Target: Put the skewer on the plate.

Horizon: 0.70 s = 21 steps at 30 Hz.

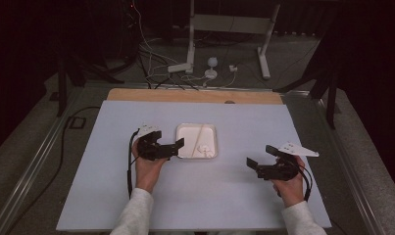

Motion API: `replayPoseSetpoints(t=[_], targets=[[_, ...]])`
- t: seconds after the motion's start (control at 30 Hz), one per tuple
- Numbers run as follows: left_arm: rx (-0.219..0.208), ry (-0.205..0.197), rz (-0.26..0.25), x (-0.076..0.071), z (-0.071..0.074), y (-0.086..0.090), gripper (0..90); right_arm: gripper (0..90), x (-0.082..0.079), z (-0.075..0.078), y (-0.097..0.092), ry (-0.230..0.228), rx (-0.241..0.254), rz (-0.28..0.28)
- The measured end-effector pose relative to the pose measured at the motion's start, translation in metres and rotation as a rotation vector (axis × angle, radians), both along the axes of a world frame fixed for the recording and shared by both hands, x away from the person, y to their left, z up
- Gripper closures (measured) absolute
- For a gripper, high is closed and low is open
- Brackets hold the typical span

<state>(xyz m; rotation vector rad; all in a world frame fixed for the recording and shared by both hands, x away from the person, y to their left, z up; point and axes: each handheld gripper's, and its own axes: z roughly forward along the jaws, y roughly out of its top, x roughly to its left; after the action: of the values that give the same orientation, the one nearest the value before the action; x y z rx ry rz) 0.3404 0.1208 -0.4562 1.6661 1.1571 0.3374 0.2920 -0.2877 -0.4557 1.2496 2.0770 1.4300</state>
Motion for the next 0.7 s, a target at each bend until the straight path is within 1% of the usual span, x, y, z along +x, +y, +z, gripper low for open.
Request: replayPoseSetpoints(t=[0.13, 0.27, 0.33, 0.4, 0.47, 0.57, 0.7], targets=[[0.0, -0.03, -0.016, -0.004, 0.005, 0.008, 1.0, 0.0, -0.001, 0.0, 0.0, -0.005, -0.003, 0.003], [0.026, -0.056, -0.036, -0.01, 0.011, 0.018, 1.1, 0.0, -0.003, 0.0, -0.002, -0.008, 0.003, -0.001], [0.041, -0.077, -0.042, -0.014, 0.014, 0.024, 1.1, 0.0, -0.004, -0.001, -0.003, -0.014, 0.005, 0.001], [0.041, -0.095, -0.048, -0.018, 0.016, 0.03, 1.1, 0.0, -0.005, -0.001, -0.004, -0.015, 0.007, -0.001], [0.037, -0.113, -0.041, -0.023, 0.018, 0.037, 1.1, 0.0, -0.006, -0.002, -0.005, -0.018, 0.008, -0.001], [0.054, -0.125, -0.018, -0.029, 0.017, 0.048, 1.1, 0.0, -0.007, -0.003, -0.005, -0.022, 0.008, -0.002], [0.068, -0.138, -0.023, -0.038, 0.014, 0.061, 1.0, 0.0, -0.01, -0.004, -0.006, -0.032, 0.008, -0.002]])
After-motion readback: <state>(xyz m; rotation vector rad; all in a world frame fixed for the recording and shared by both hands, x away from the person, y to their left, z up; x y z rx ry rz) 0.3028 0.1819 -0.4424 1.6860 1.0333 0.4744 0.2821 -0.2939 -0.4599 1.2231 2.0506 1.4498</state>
